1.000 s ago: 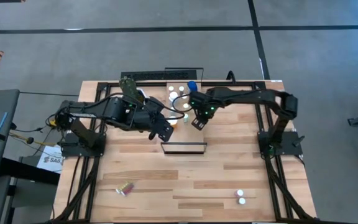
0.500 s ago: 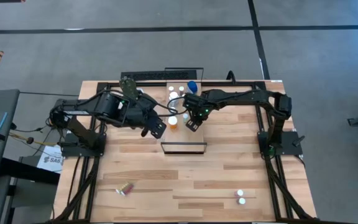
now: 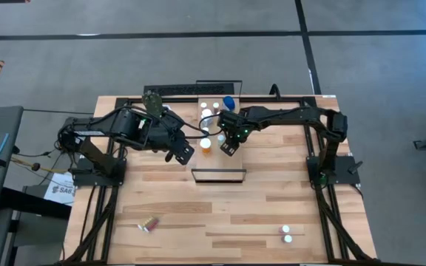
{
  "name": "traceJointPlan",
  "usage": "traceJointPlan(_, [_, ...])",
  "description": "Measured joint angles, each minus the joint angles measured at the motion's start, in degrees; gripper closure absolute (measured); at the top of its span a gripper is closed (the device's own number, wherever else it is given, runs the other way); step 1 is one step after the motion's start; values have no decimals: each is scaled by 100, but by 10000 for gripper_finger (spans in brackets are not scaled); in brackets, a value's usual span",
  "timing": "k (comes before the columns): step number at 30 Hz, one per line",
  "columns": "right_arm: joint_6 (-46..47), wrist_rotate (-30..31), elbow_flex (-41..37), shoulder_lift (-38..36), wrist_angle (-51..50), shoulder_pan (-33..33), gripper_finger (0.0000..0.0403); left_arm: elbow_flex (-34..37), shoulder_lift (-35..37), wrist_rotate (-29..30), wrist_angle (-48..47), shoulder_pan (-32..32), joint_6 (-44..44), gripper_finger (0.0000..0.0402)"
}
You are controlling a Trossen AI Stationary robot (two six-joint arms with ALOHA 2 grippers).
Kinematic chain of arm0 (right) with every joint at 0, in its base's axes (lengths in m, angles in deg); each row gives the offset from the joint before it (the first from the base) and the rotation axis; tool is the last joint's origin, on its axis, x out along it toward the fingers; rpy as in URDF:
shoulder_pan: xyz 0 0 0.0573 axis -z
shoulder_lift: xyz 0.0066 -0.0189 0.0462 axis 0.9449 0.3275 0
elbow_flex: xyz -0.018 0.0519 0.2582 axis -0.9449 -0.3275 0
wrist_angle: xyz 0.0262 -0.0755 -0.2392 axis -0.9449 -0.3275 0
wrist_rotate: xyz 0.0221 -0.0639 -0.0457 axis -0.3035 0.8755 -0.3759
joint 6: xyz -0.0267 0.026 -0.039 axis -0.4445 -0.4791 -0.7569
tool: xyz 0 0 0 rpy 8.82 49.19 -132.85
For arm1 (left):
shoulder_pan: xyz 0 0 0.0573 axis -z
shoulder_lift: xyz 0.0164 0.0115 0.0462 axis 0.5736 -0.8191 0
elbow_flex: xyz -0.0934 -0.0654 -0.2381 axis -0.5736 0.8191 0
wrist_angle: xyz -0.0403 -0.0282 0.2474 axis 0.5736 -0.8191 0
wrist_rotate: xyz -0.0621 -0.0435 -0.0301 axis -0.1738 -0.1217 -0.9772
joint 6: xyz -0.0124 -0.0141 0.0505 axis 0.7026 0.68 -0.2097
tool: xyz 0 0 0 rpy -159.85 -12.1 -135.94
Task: Pick and place medicine bottles onto shelf by color
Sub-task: Put the yellow pill bottle on the shelf, then put the pink pill bottle on the shelf
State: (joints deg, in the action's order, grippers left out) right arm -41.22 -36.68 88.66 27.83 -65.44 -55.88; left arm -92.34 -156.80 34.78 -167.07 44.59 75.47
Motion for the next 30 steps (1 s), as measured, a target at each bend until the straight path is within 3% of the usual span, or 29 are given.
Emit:
traceJointPlan(5, [-121,-2,366,-15,-803,2,183,0,27,-12,-48,-36,-187,187])
traceJointPlan(13, [-334,-11,1032,-21,-2446,-100,184,2,127,-17,-119,-220,-750,187])
traceJointPlan(30, [345,141,906,-121,-4161,-1181,217,1,149,-622,-76,-1050,-2895,187])
